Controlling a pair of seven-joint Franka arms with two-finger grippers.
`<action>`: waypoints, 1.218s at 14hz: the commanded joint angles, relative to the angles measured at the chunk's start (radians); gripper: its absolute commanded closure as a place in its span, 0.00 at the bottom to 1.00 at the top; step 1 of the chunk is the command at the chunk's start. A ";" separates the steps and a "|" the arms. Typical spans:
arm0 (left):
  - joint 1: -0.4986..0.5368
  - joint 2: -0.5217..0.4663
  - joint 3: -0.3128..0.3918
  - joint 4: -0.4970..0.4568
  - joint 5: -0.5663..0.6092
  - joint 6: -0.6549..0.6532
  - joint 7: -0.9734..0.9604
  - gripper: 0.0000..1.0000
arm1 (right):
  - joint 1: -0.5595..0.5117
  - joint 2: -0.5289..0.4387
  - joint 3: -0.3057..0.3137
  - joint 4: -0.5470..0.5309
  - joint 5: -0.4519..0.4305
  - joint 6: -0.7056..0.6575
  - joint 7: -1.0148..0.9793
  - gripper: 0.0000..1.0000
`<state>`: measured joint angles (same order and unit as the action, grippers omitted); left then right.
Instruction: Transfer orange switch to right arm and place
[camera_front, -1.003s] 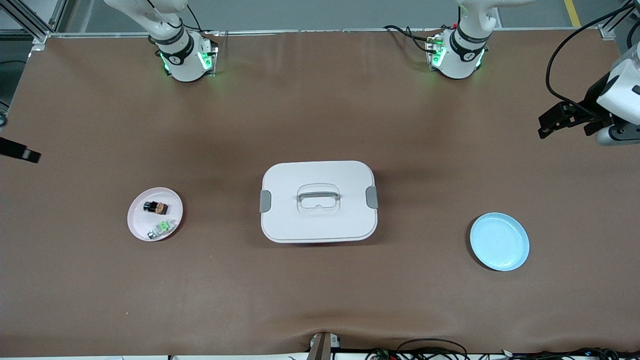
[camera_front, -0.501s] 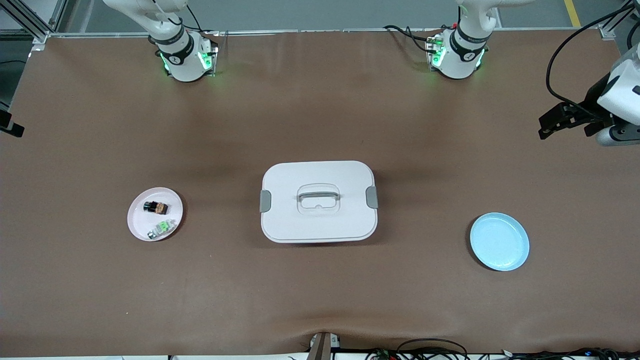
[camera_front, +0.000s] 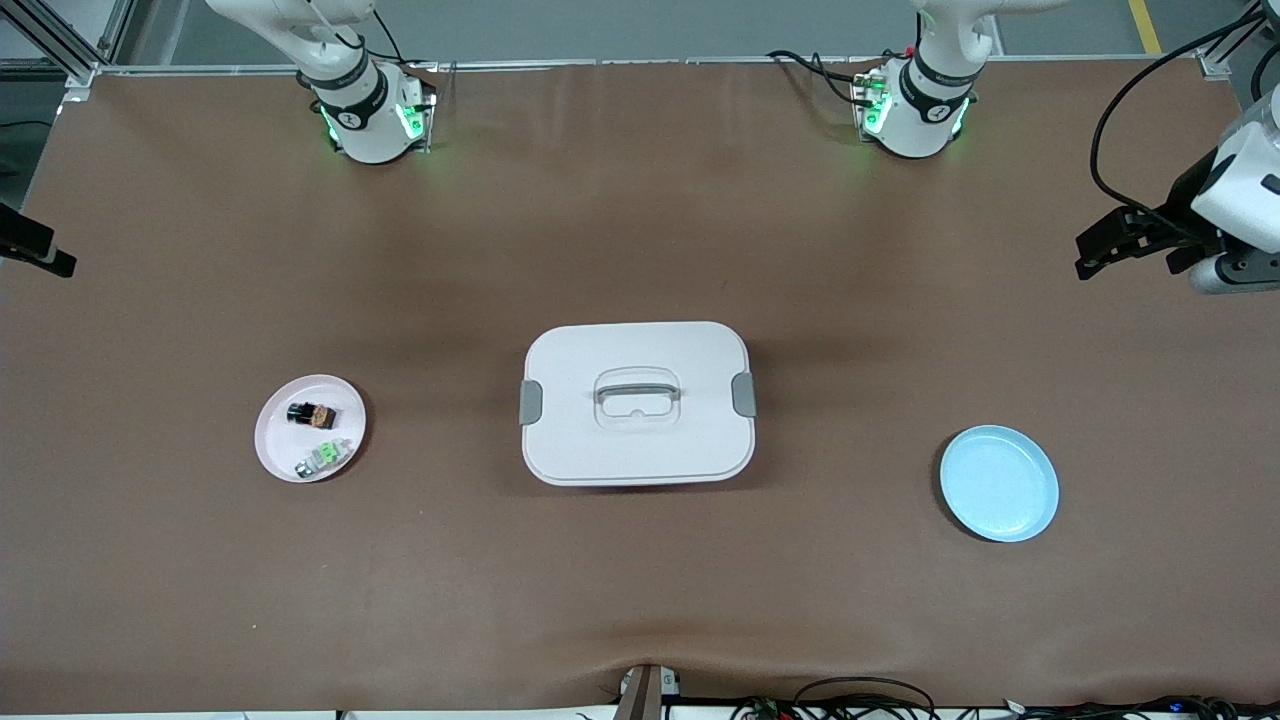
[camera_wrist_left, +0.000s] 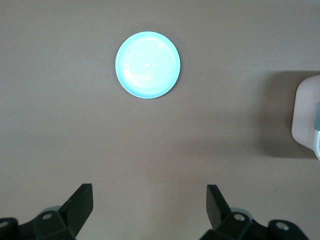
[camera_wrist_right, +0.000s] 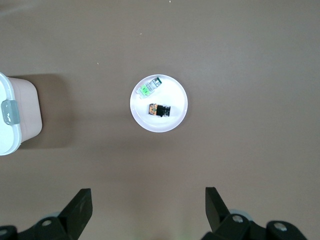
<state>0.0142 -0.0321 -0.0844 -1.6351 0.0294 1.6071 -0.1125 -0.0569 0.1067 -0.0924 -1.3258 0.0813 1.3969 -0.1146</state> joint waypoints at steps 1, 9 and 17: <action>0.003 -0.011 0.000 -0.014 0.000 0.011 -0.001 0.00 | 0.018 -0.105 0.010 -0.144 -0.020 0.053 -0.011 0.00; 0.003 -0.012 0.000 -0.015 0.000 0.011 -0.001 0.00 | 0.046 -0.117 0.010 -0.171 -0.043 0.056 -0.008 0.00; 0.003 -0.011 -0.001 -0.011 0.000 0.019 -0.001 0.00 | 0.081 -0.122 0.010 -0.185 -0.044 0.057 0.035 0.00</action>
<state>0.0142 -0.0321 -0.0844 -1.6385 0.0294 1.6132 -0.1125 0.0095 0.0221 -0.0829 -1.4728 0.0519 1.4401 -0.1140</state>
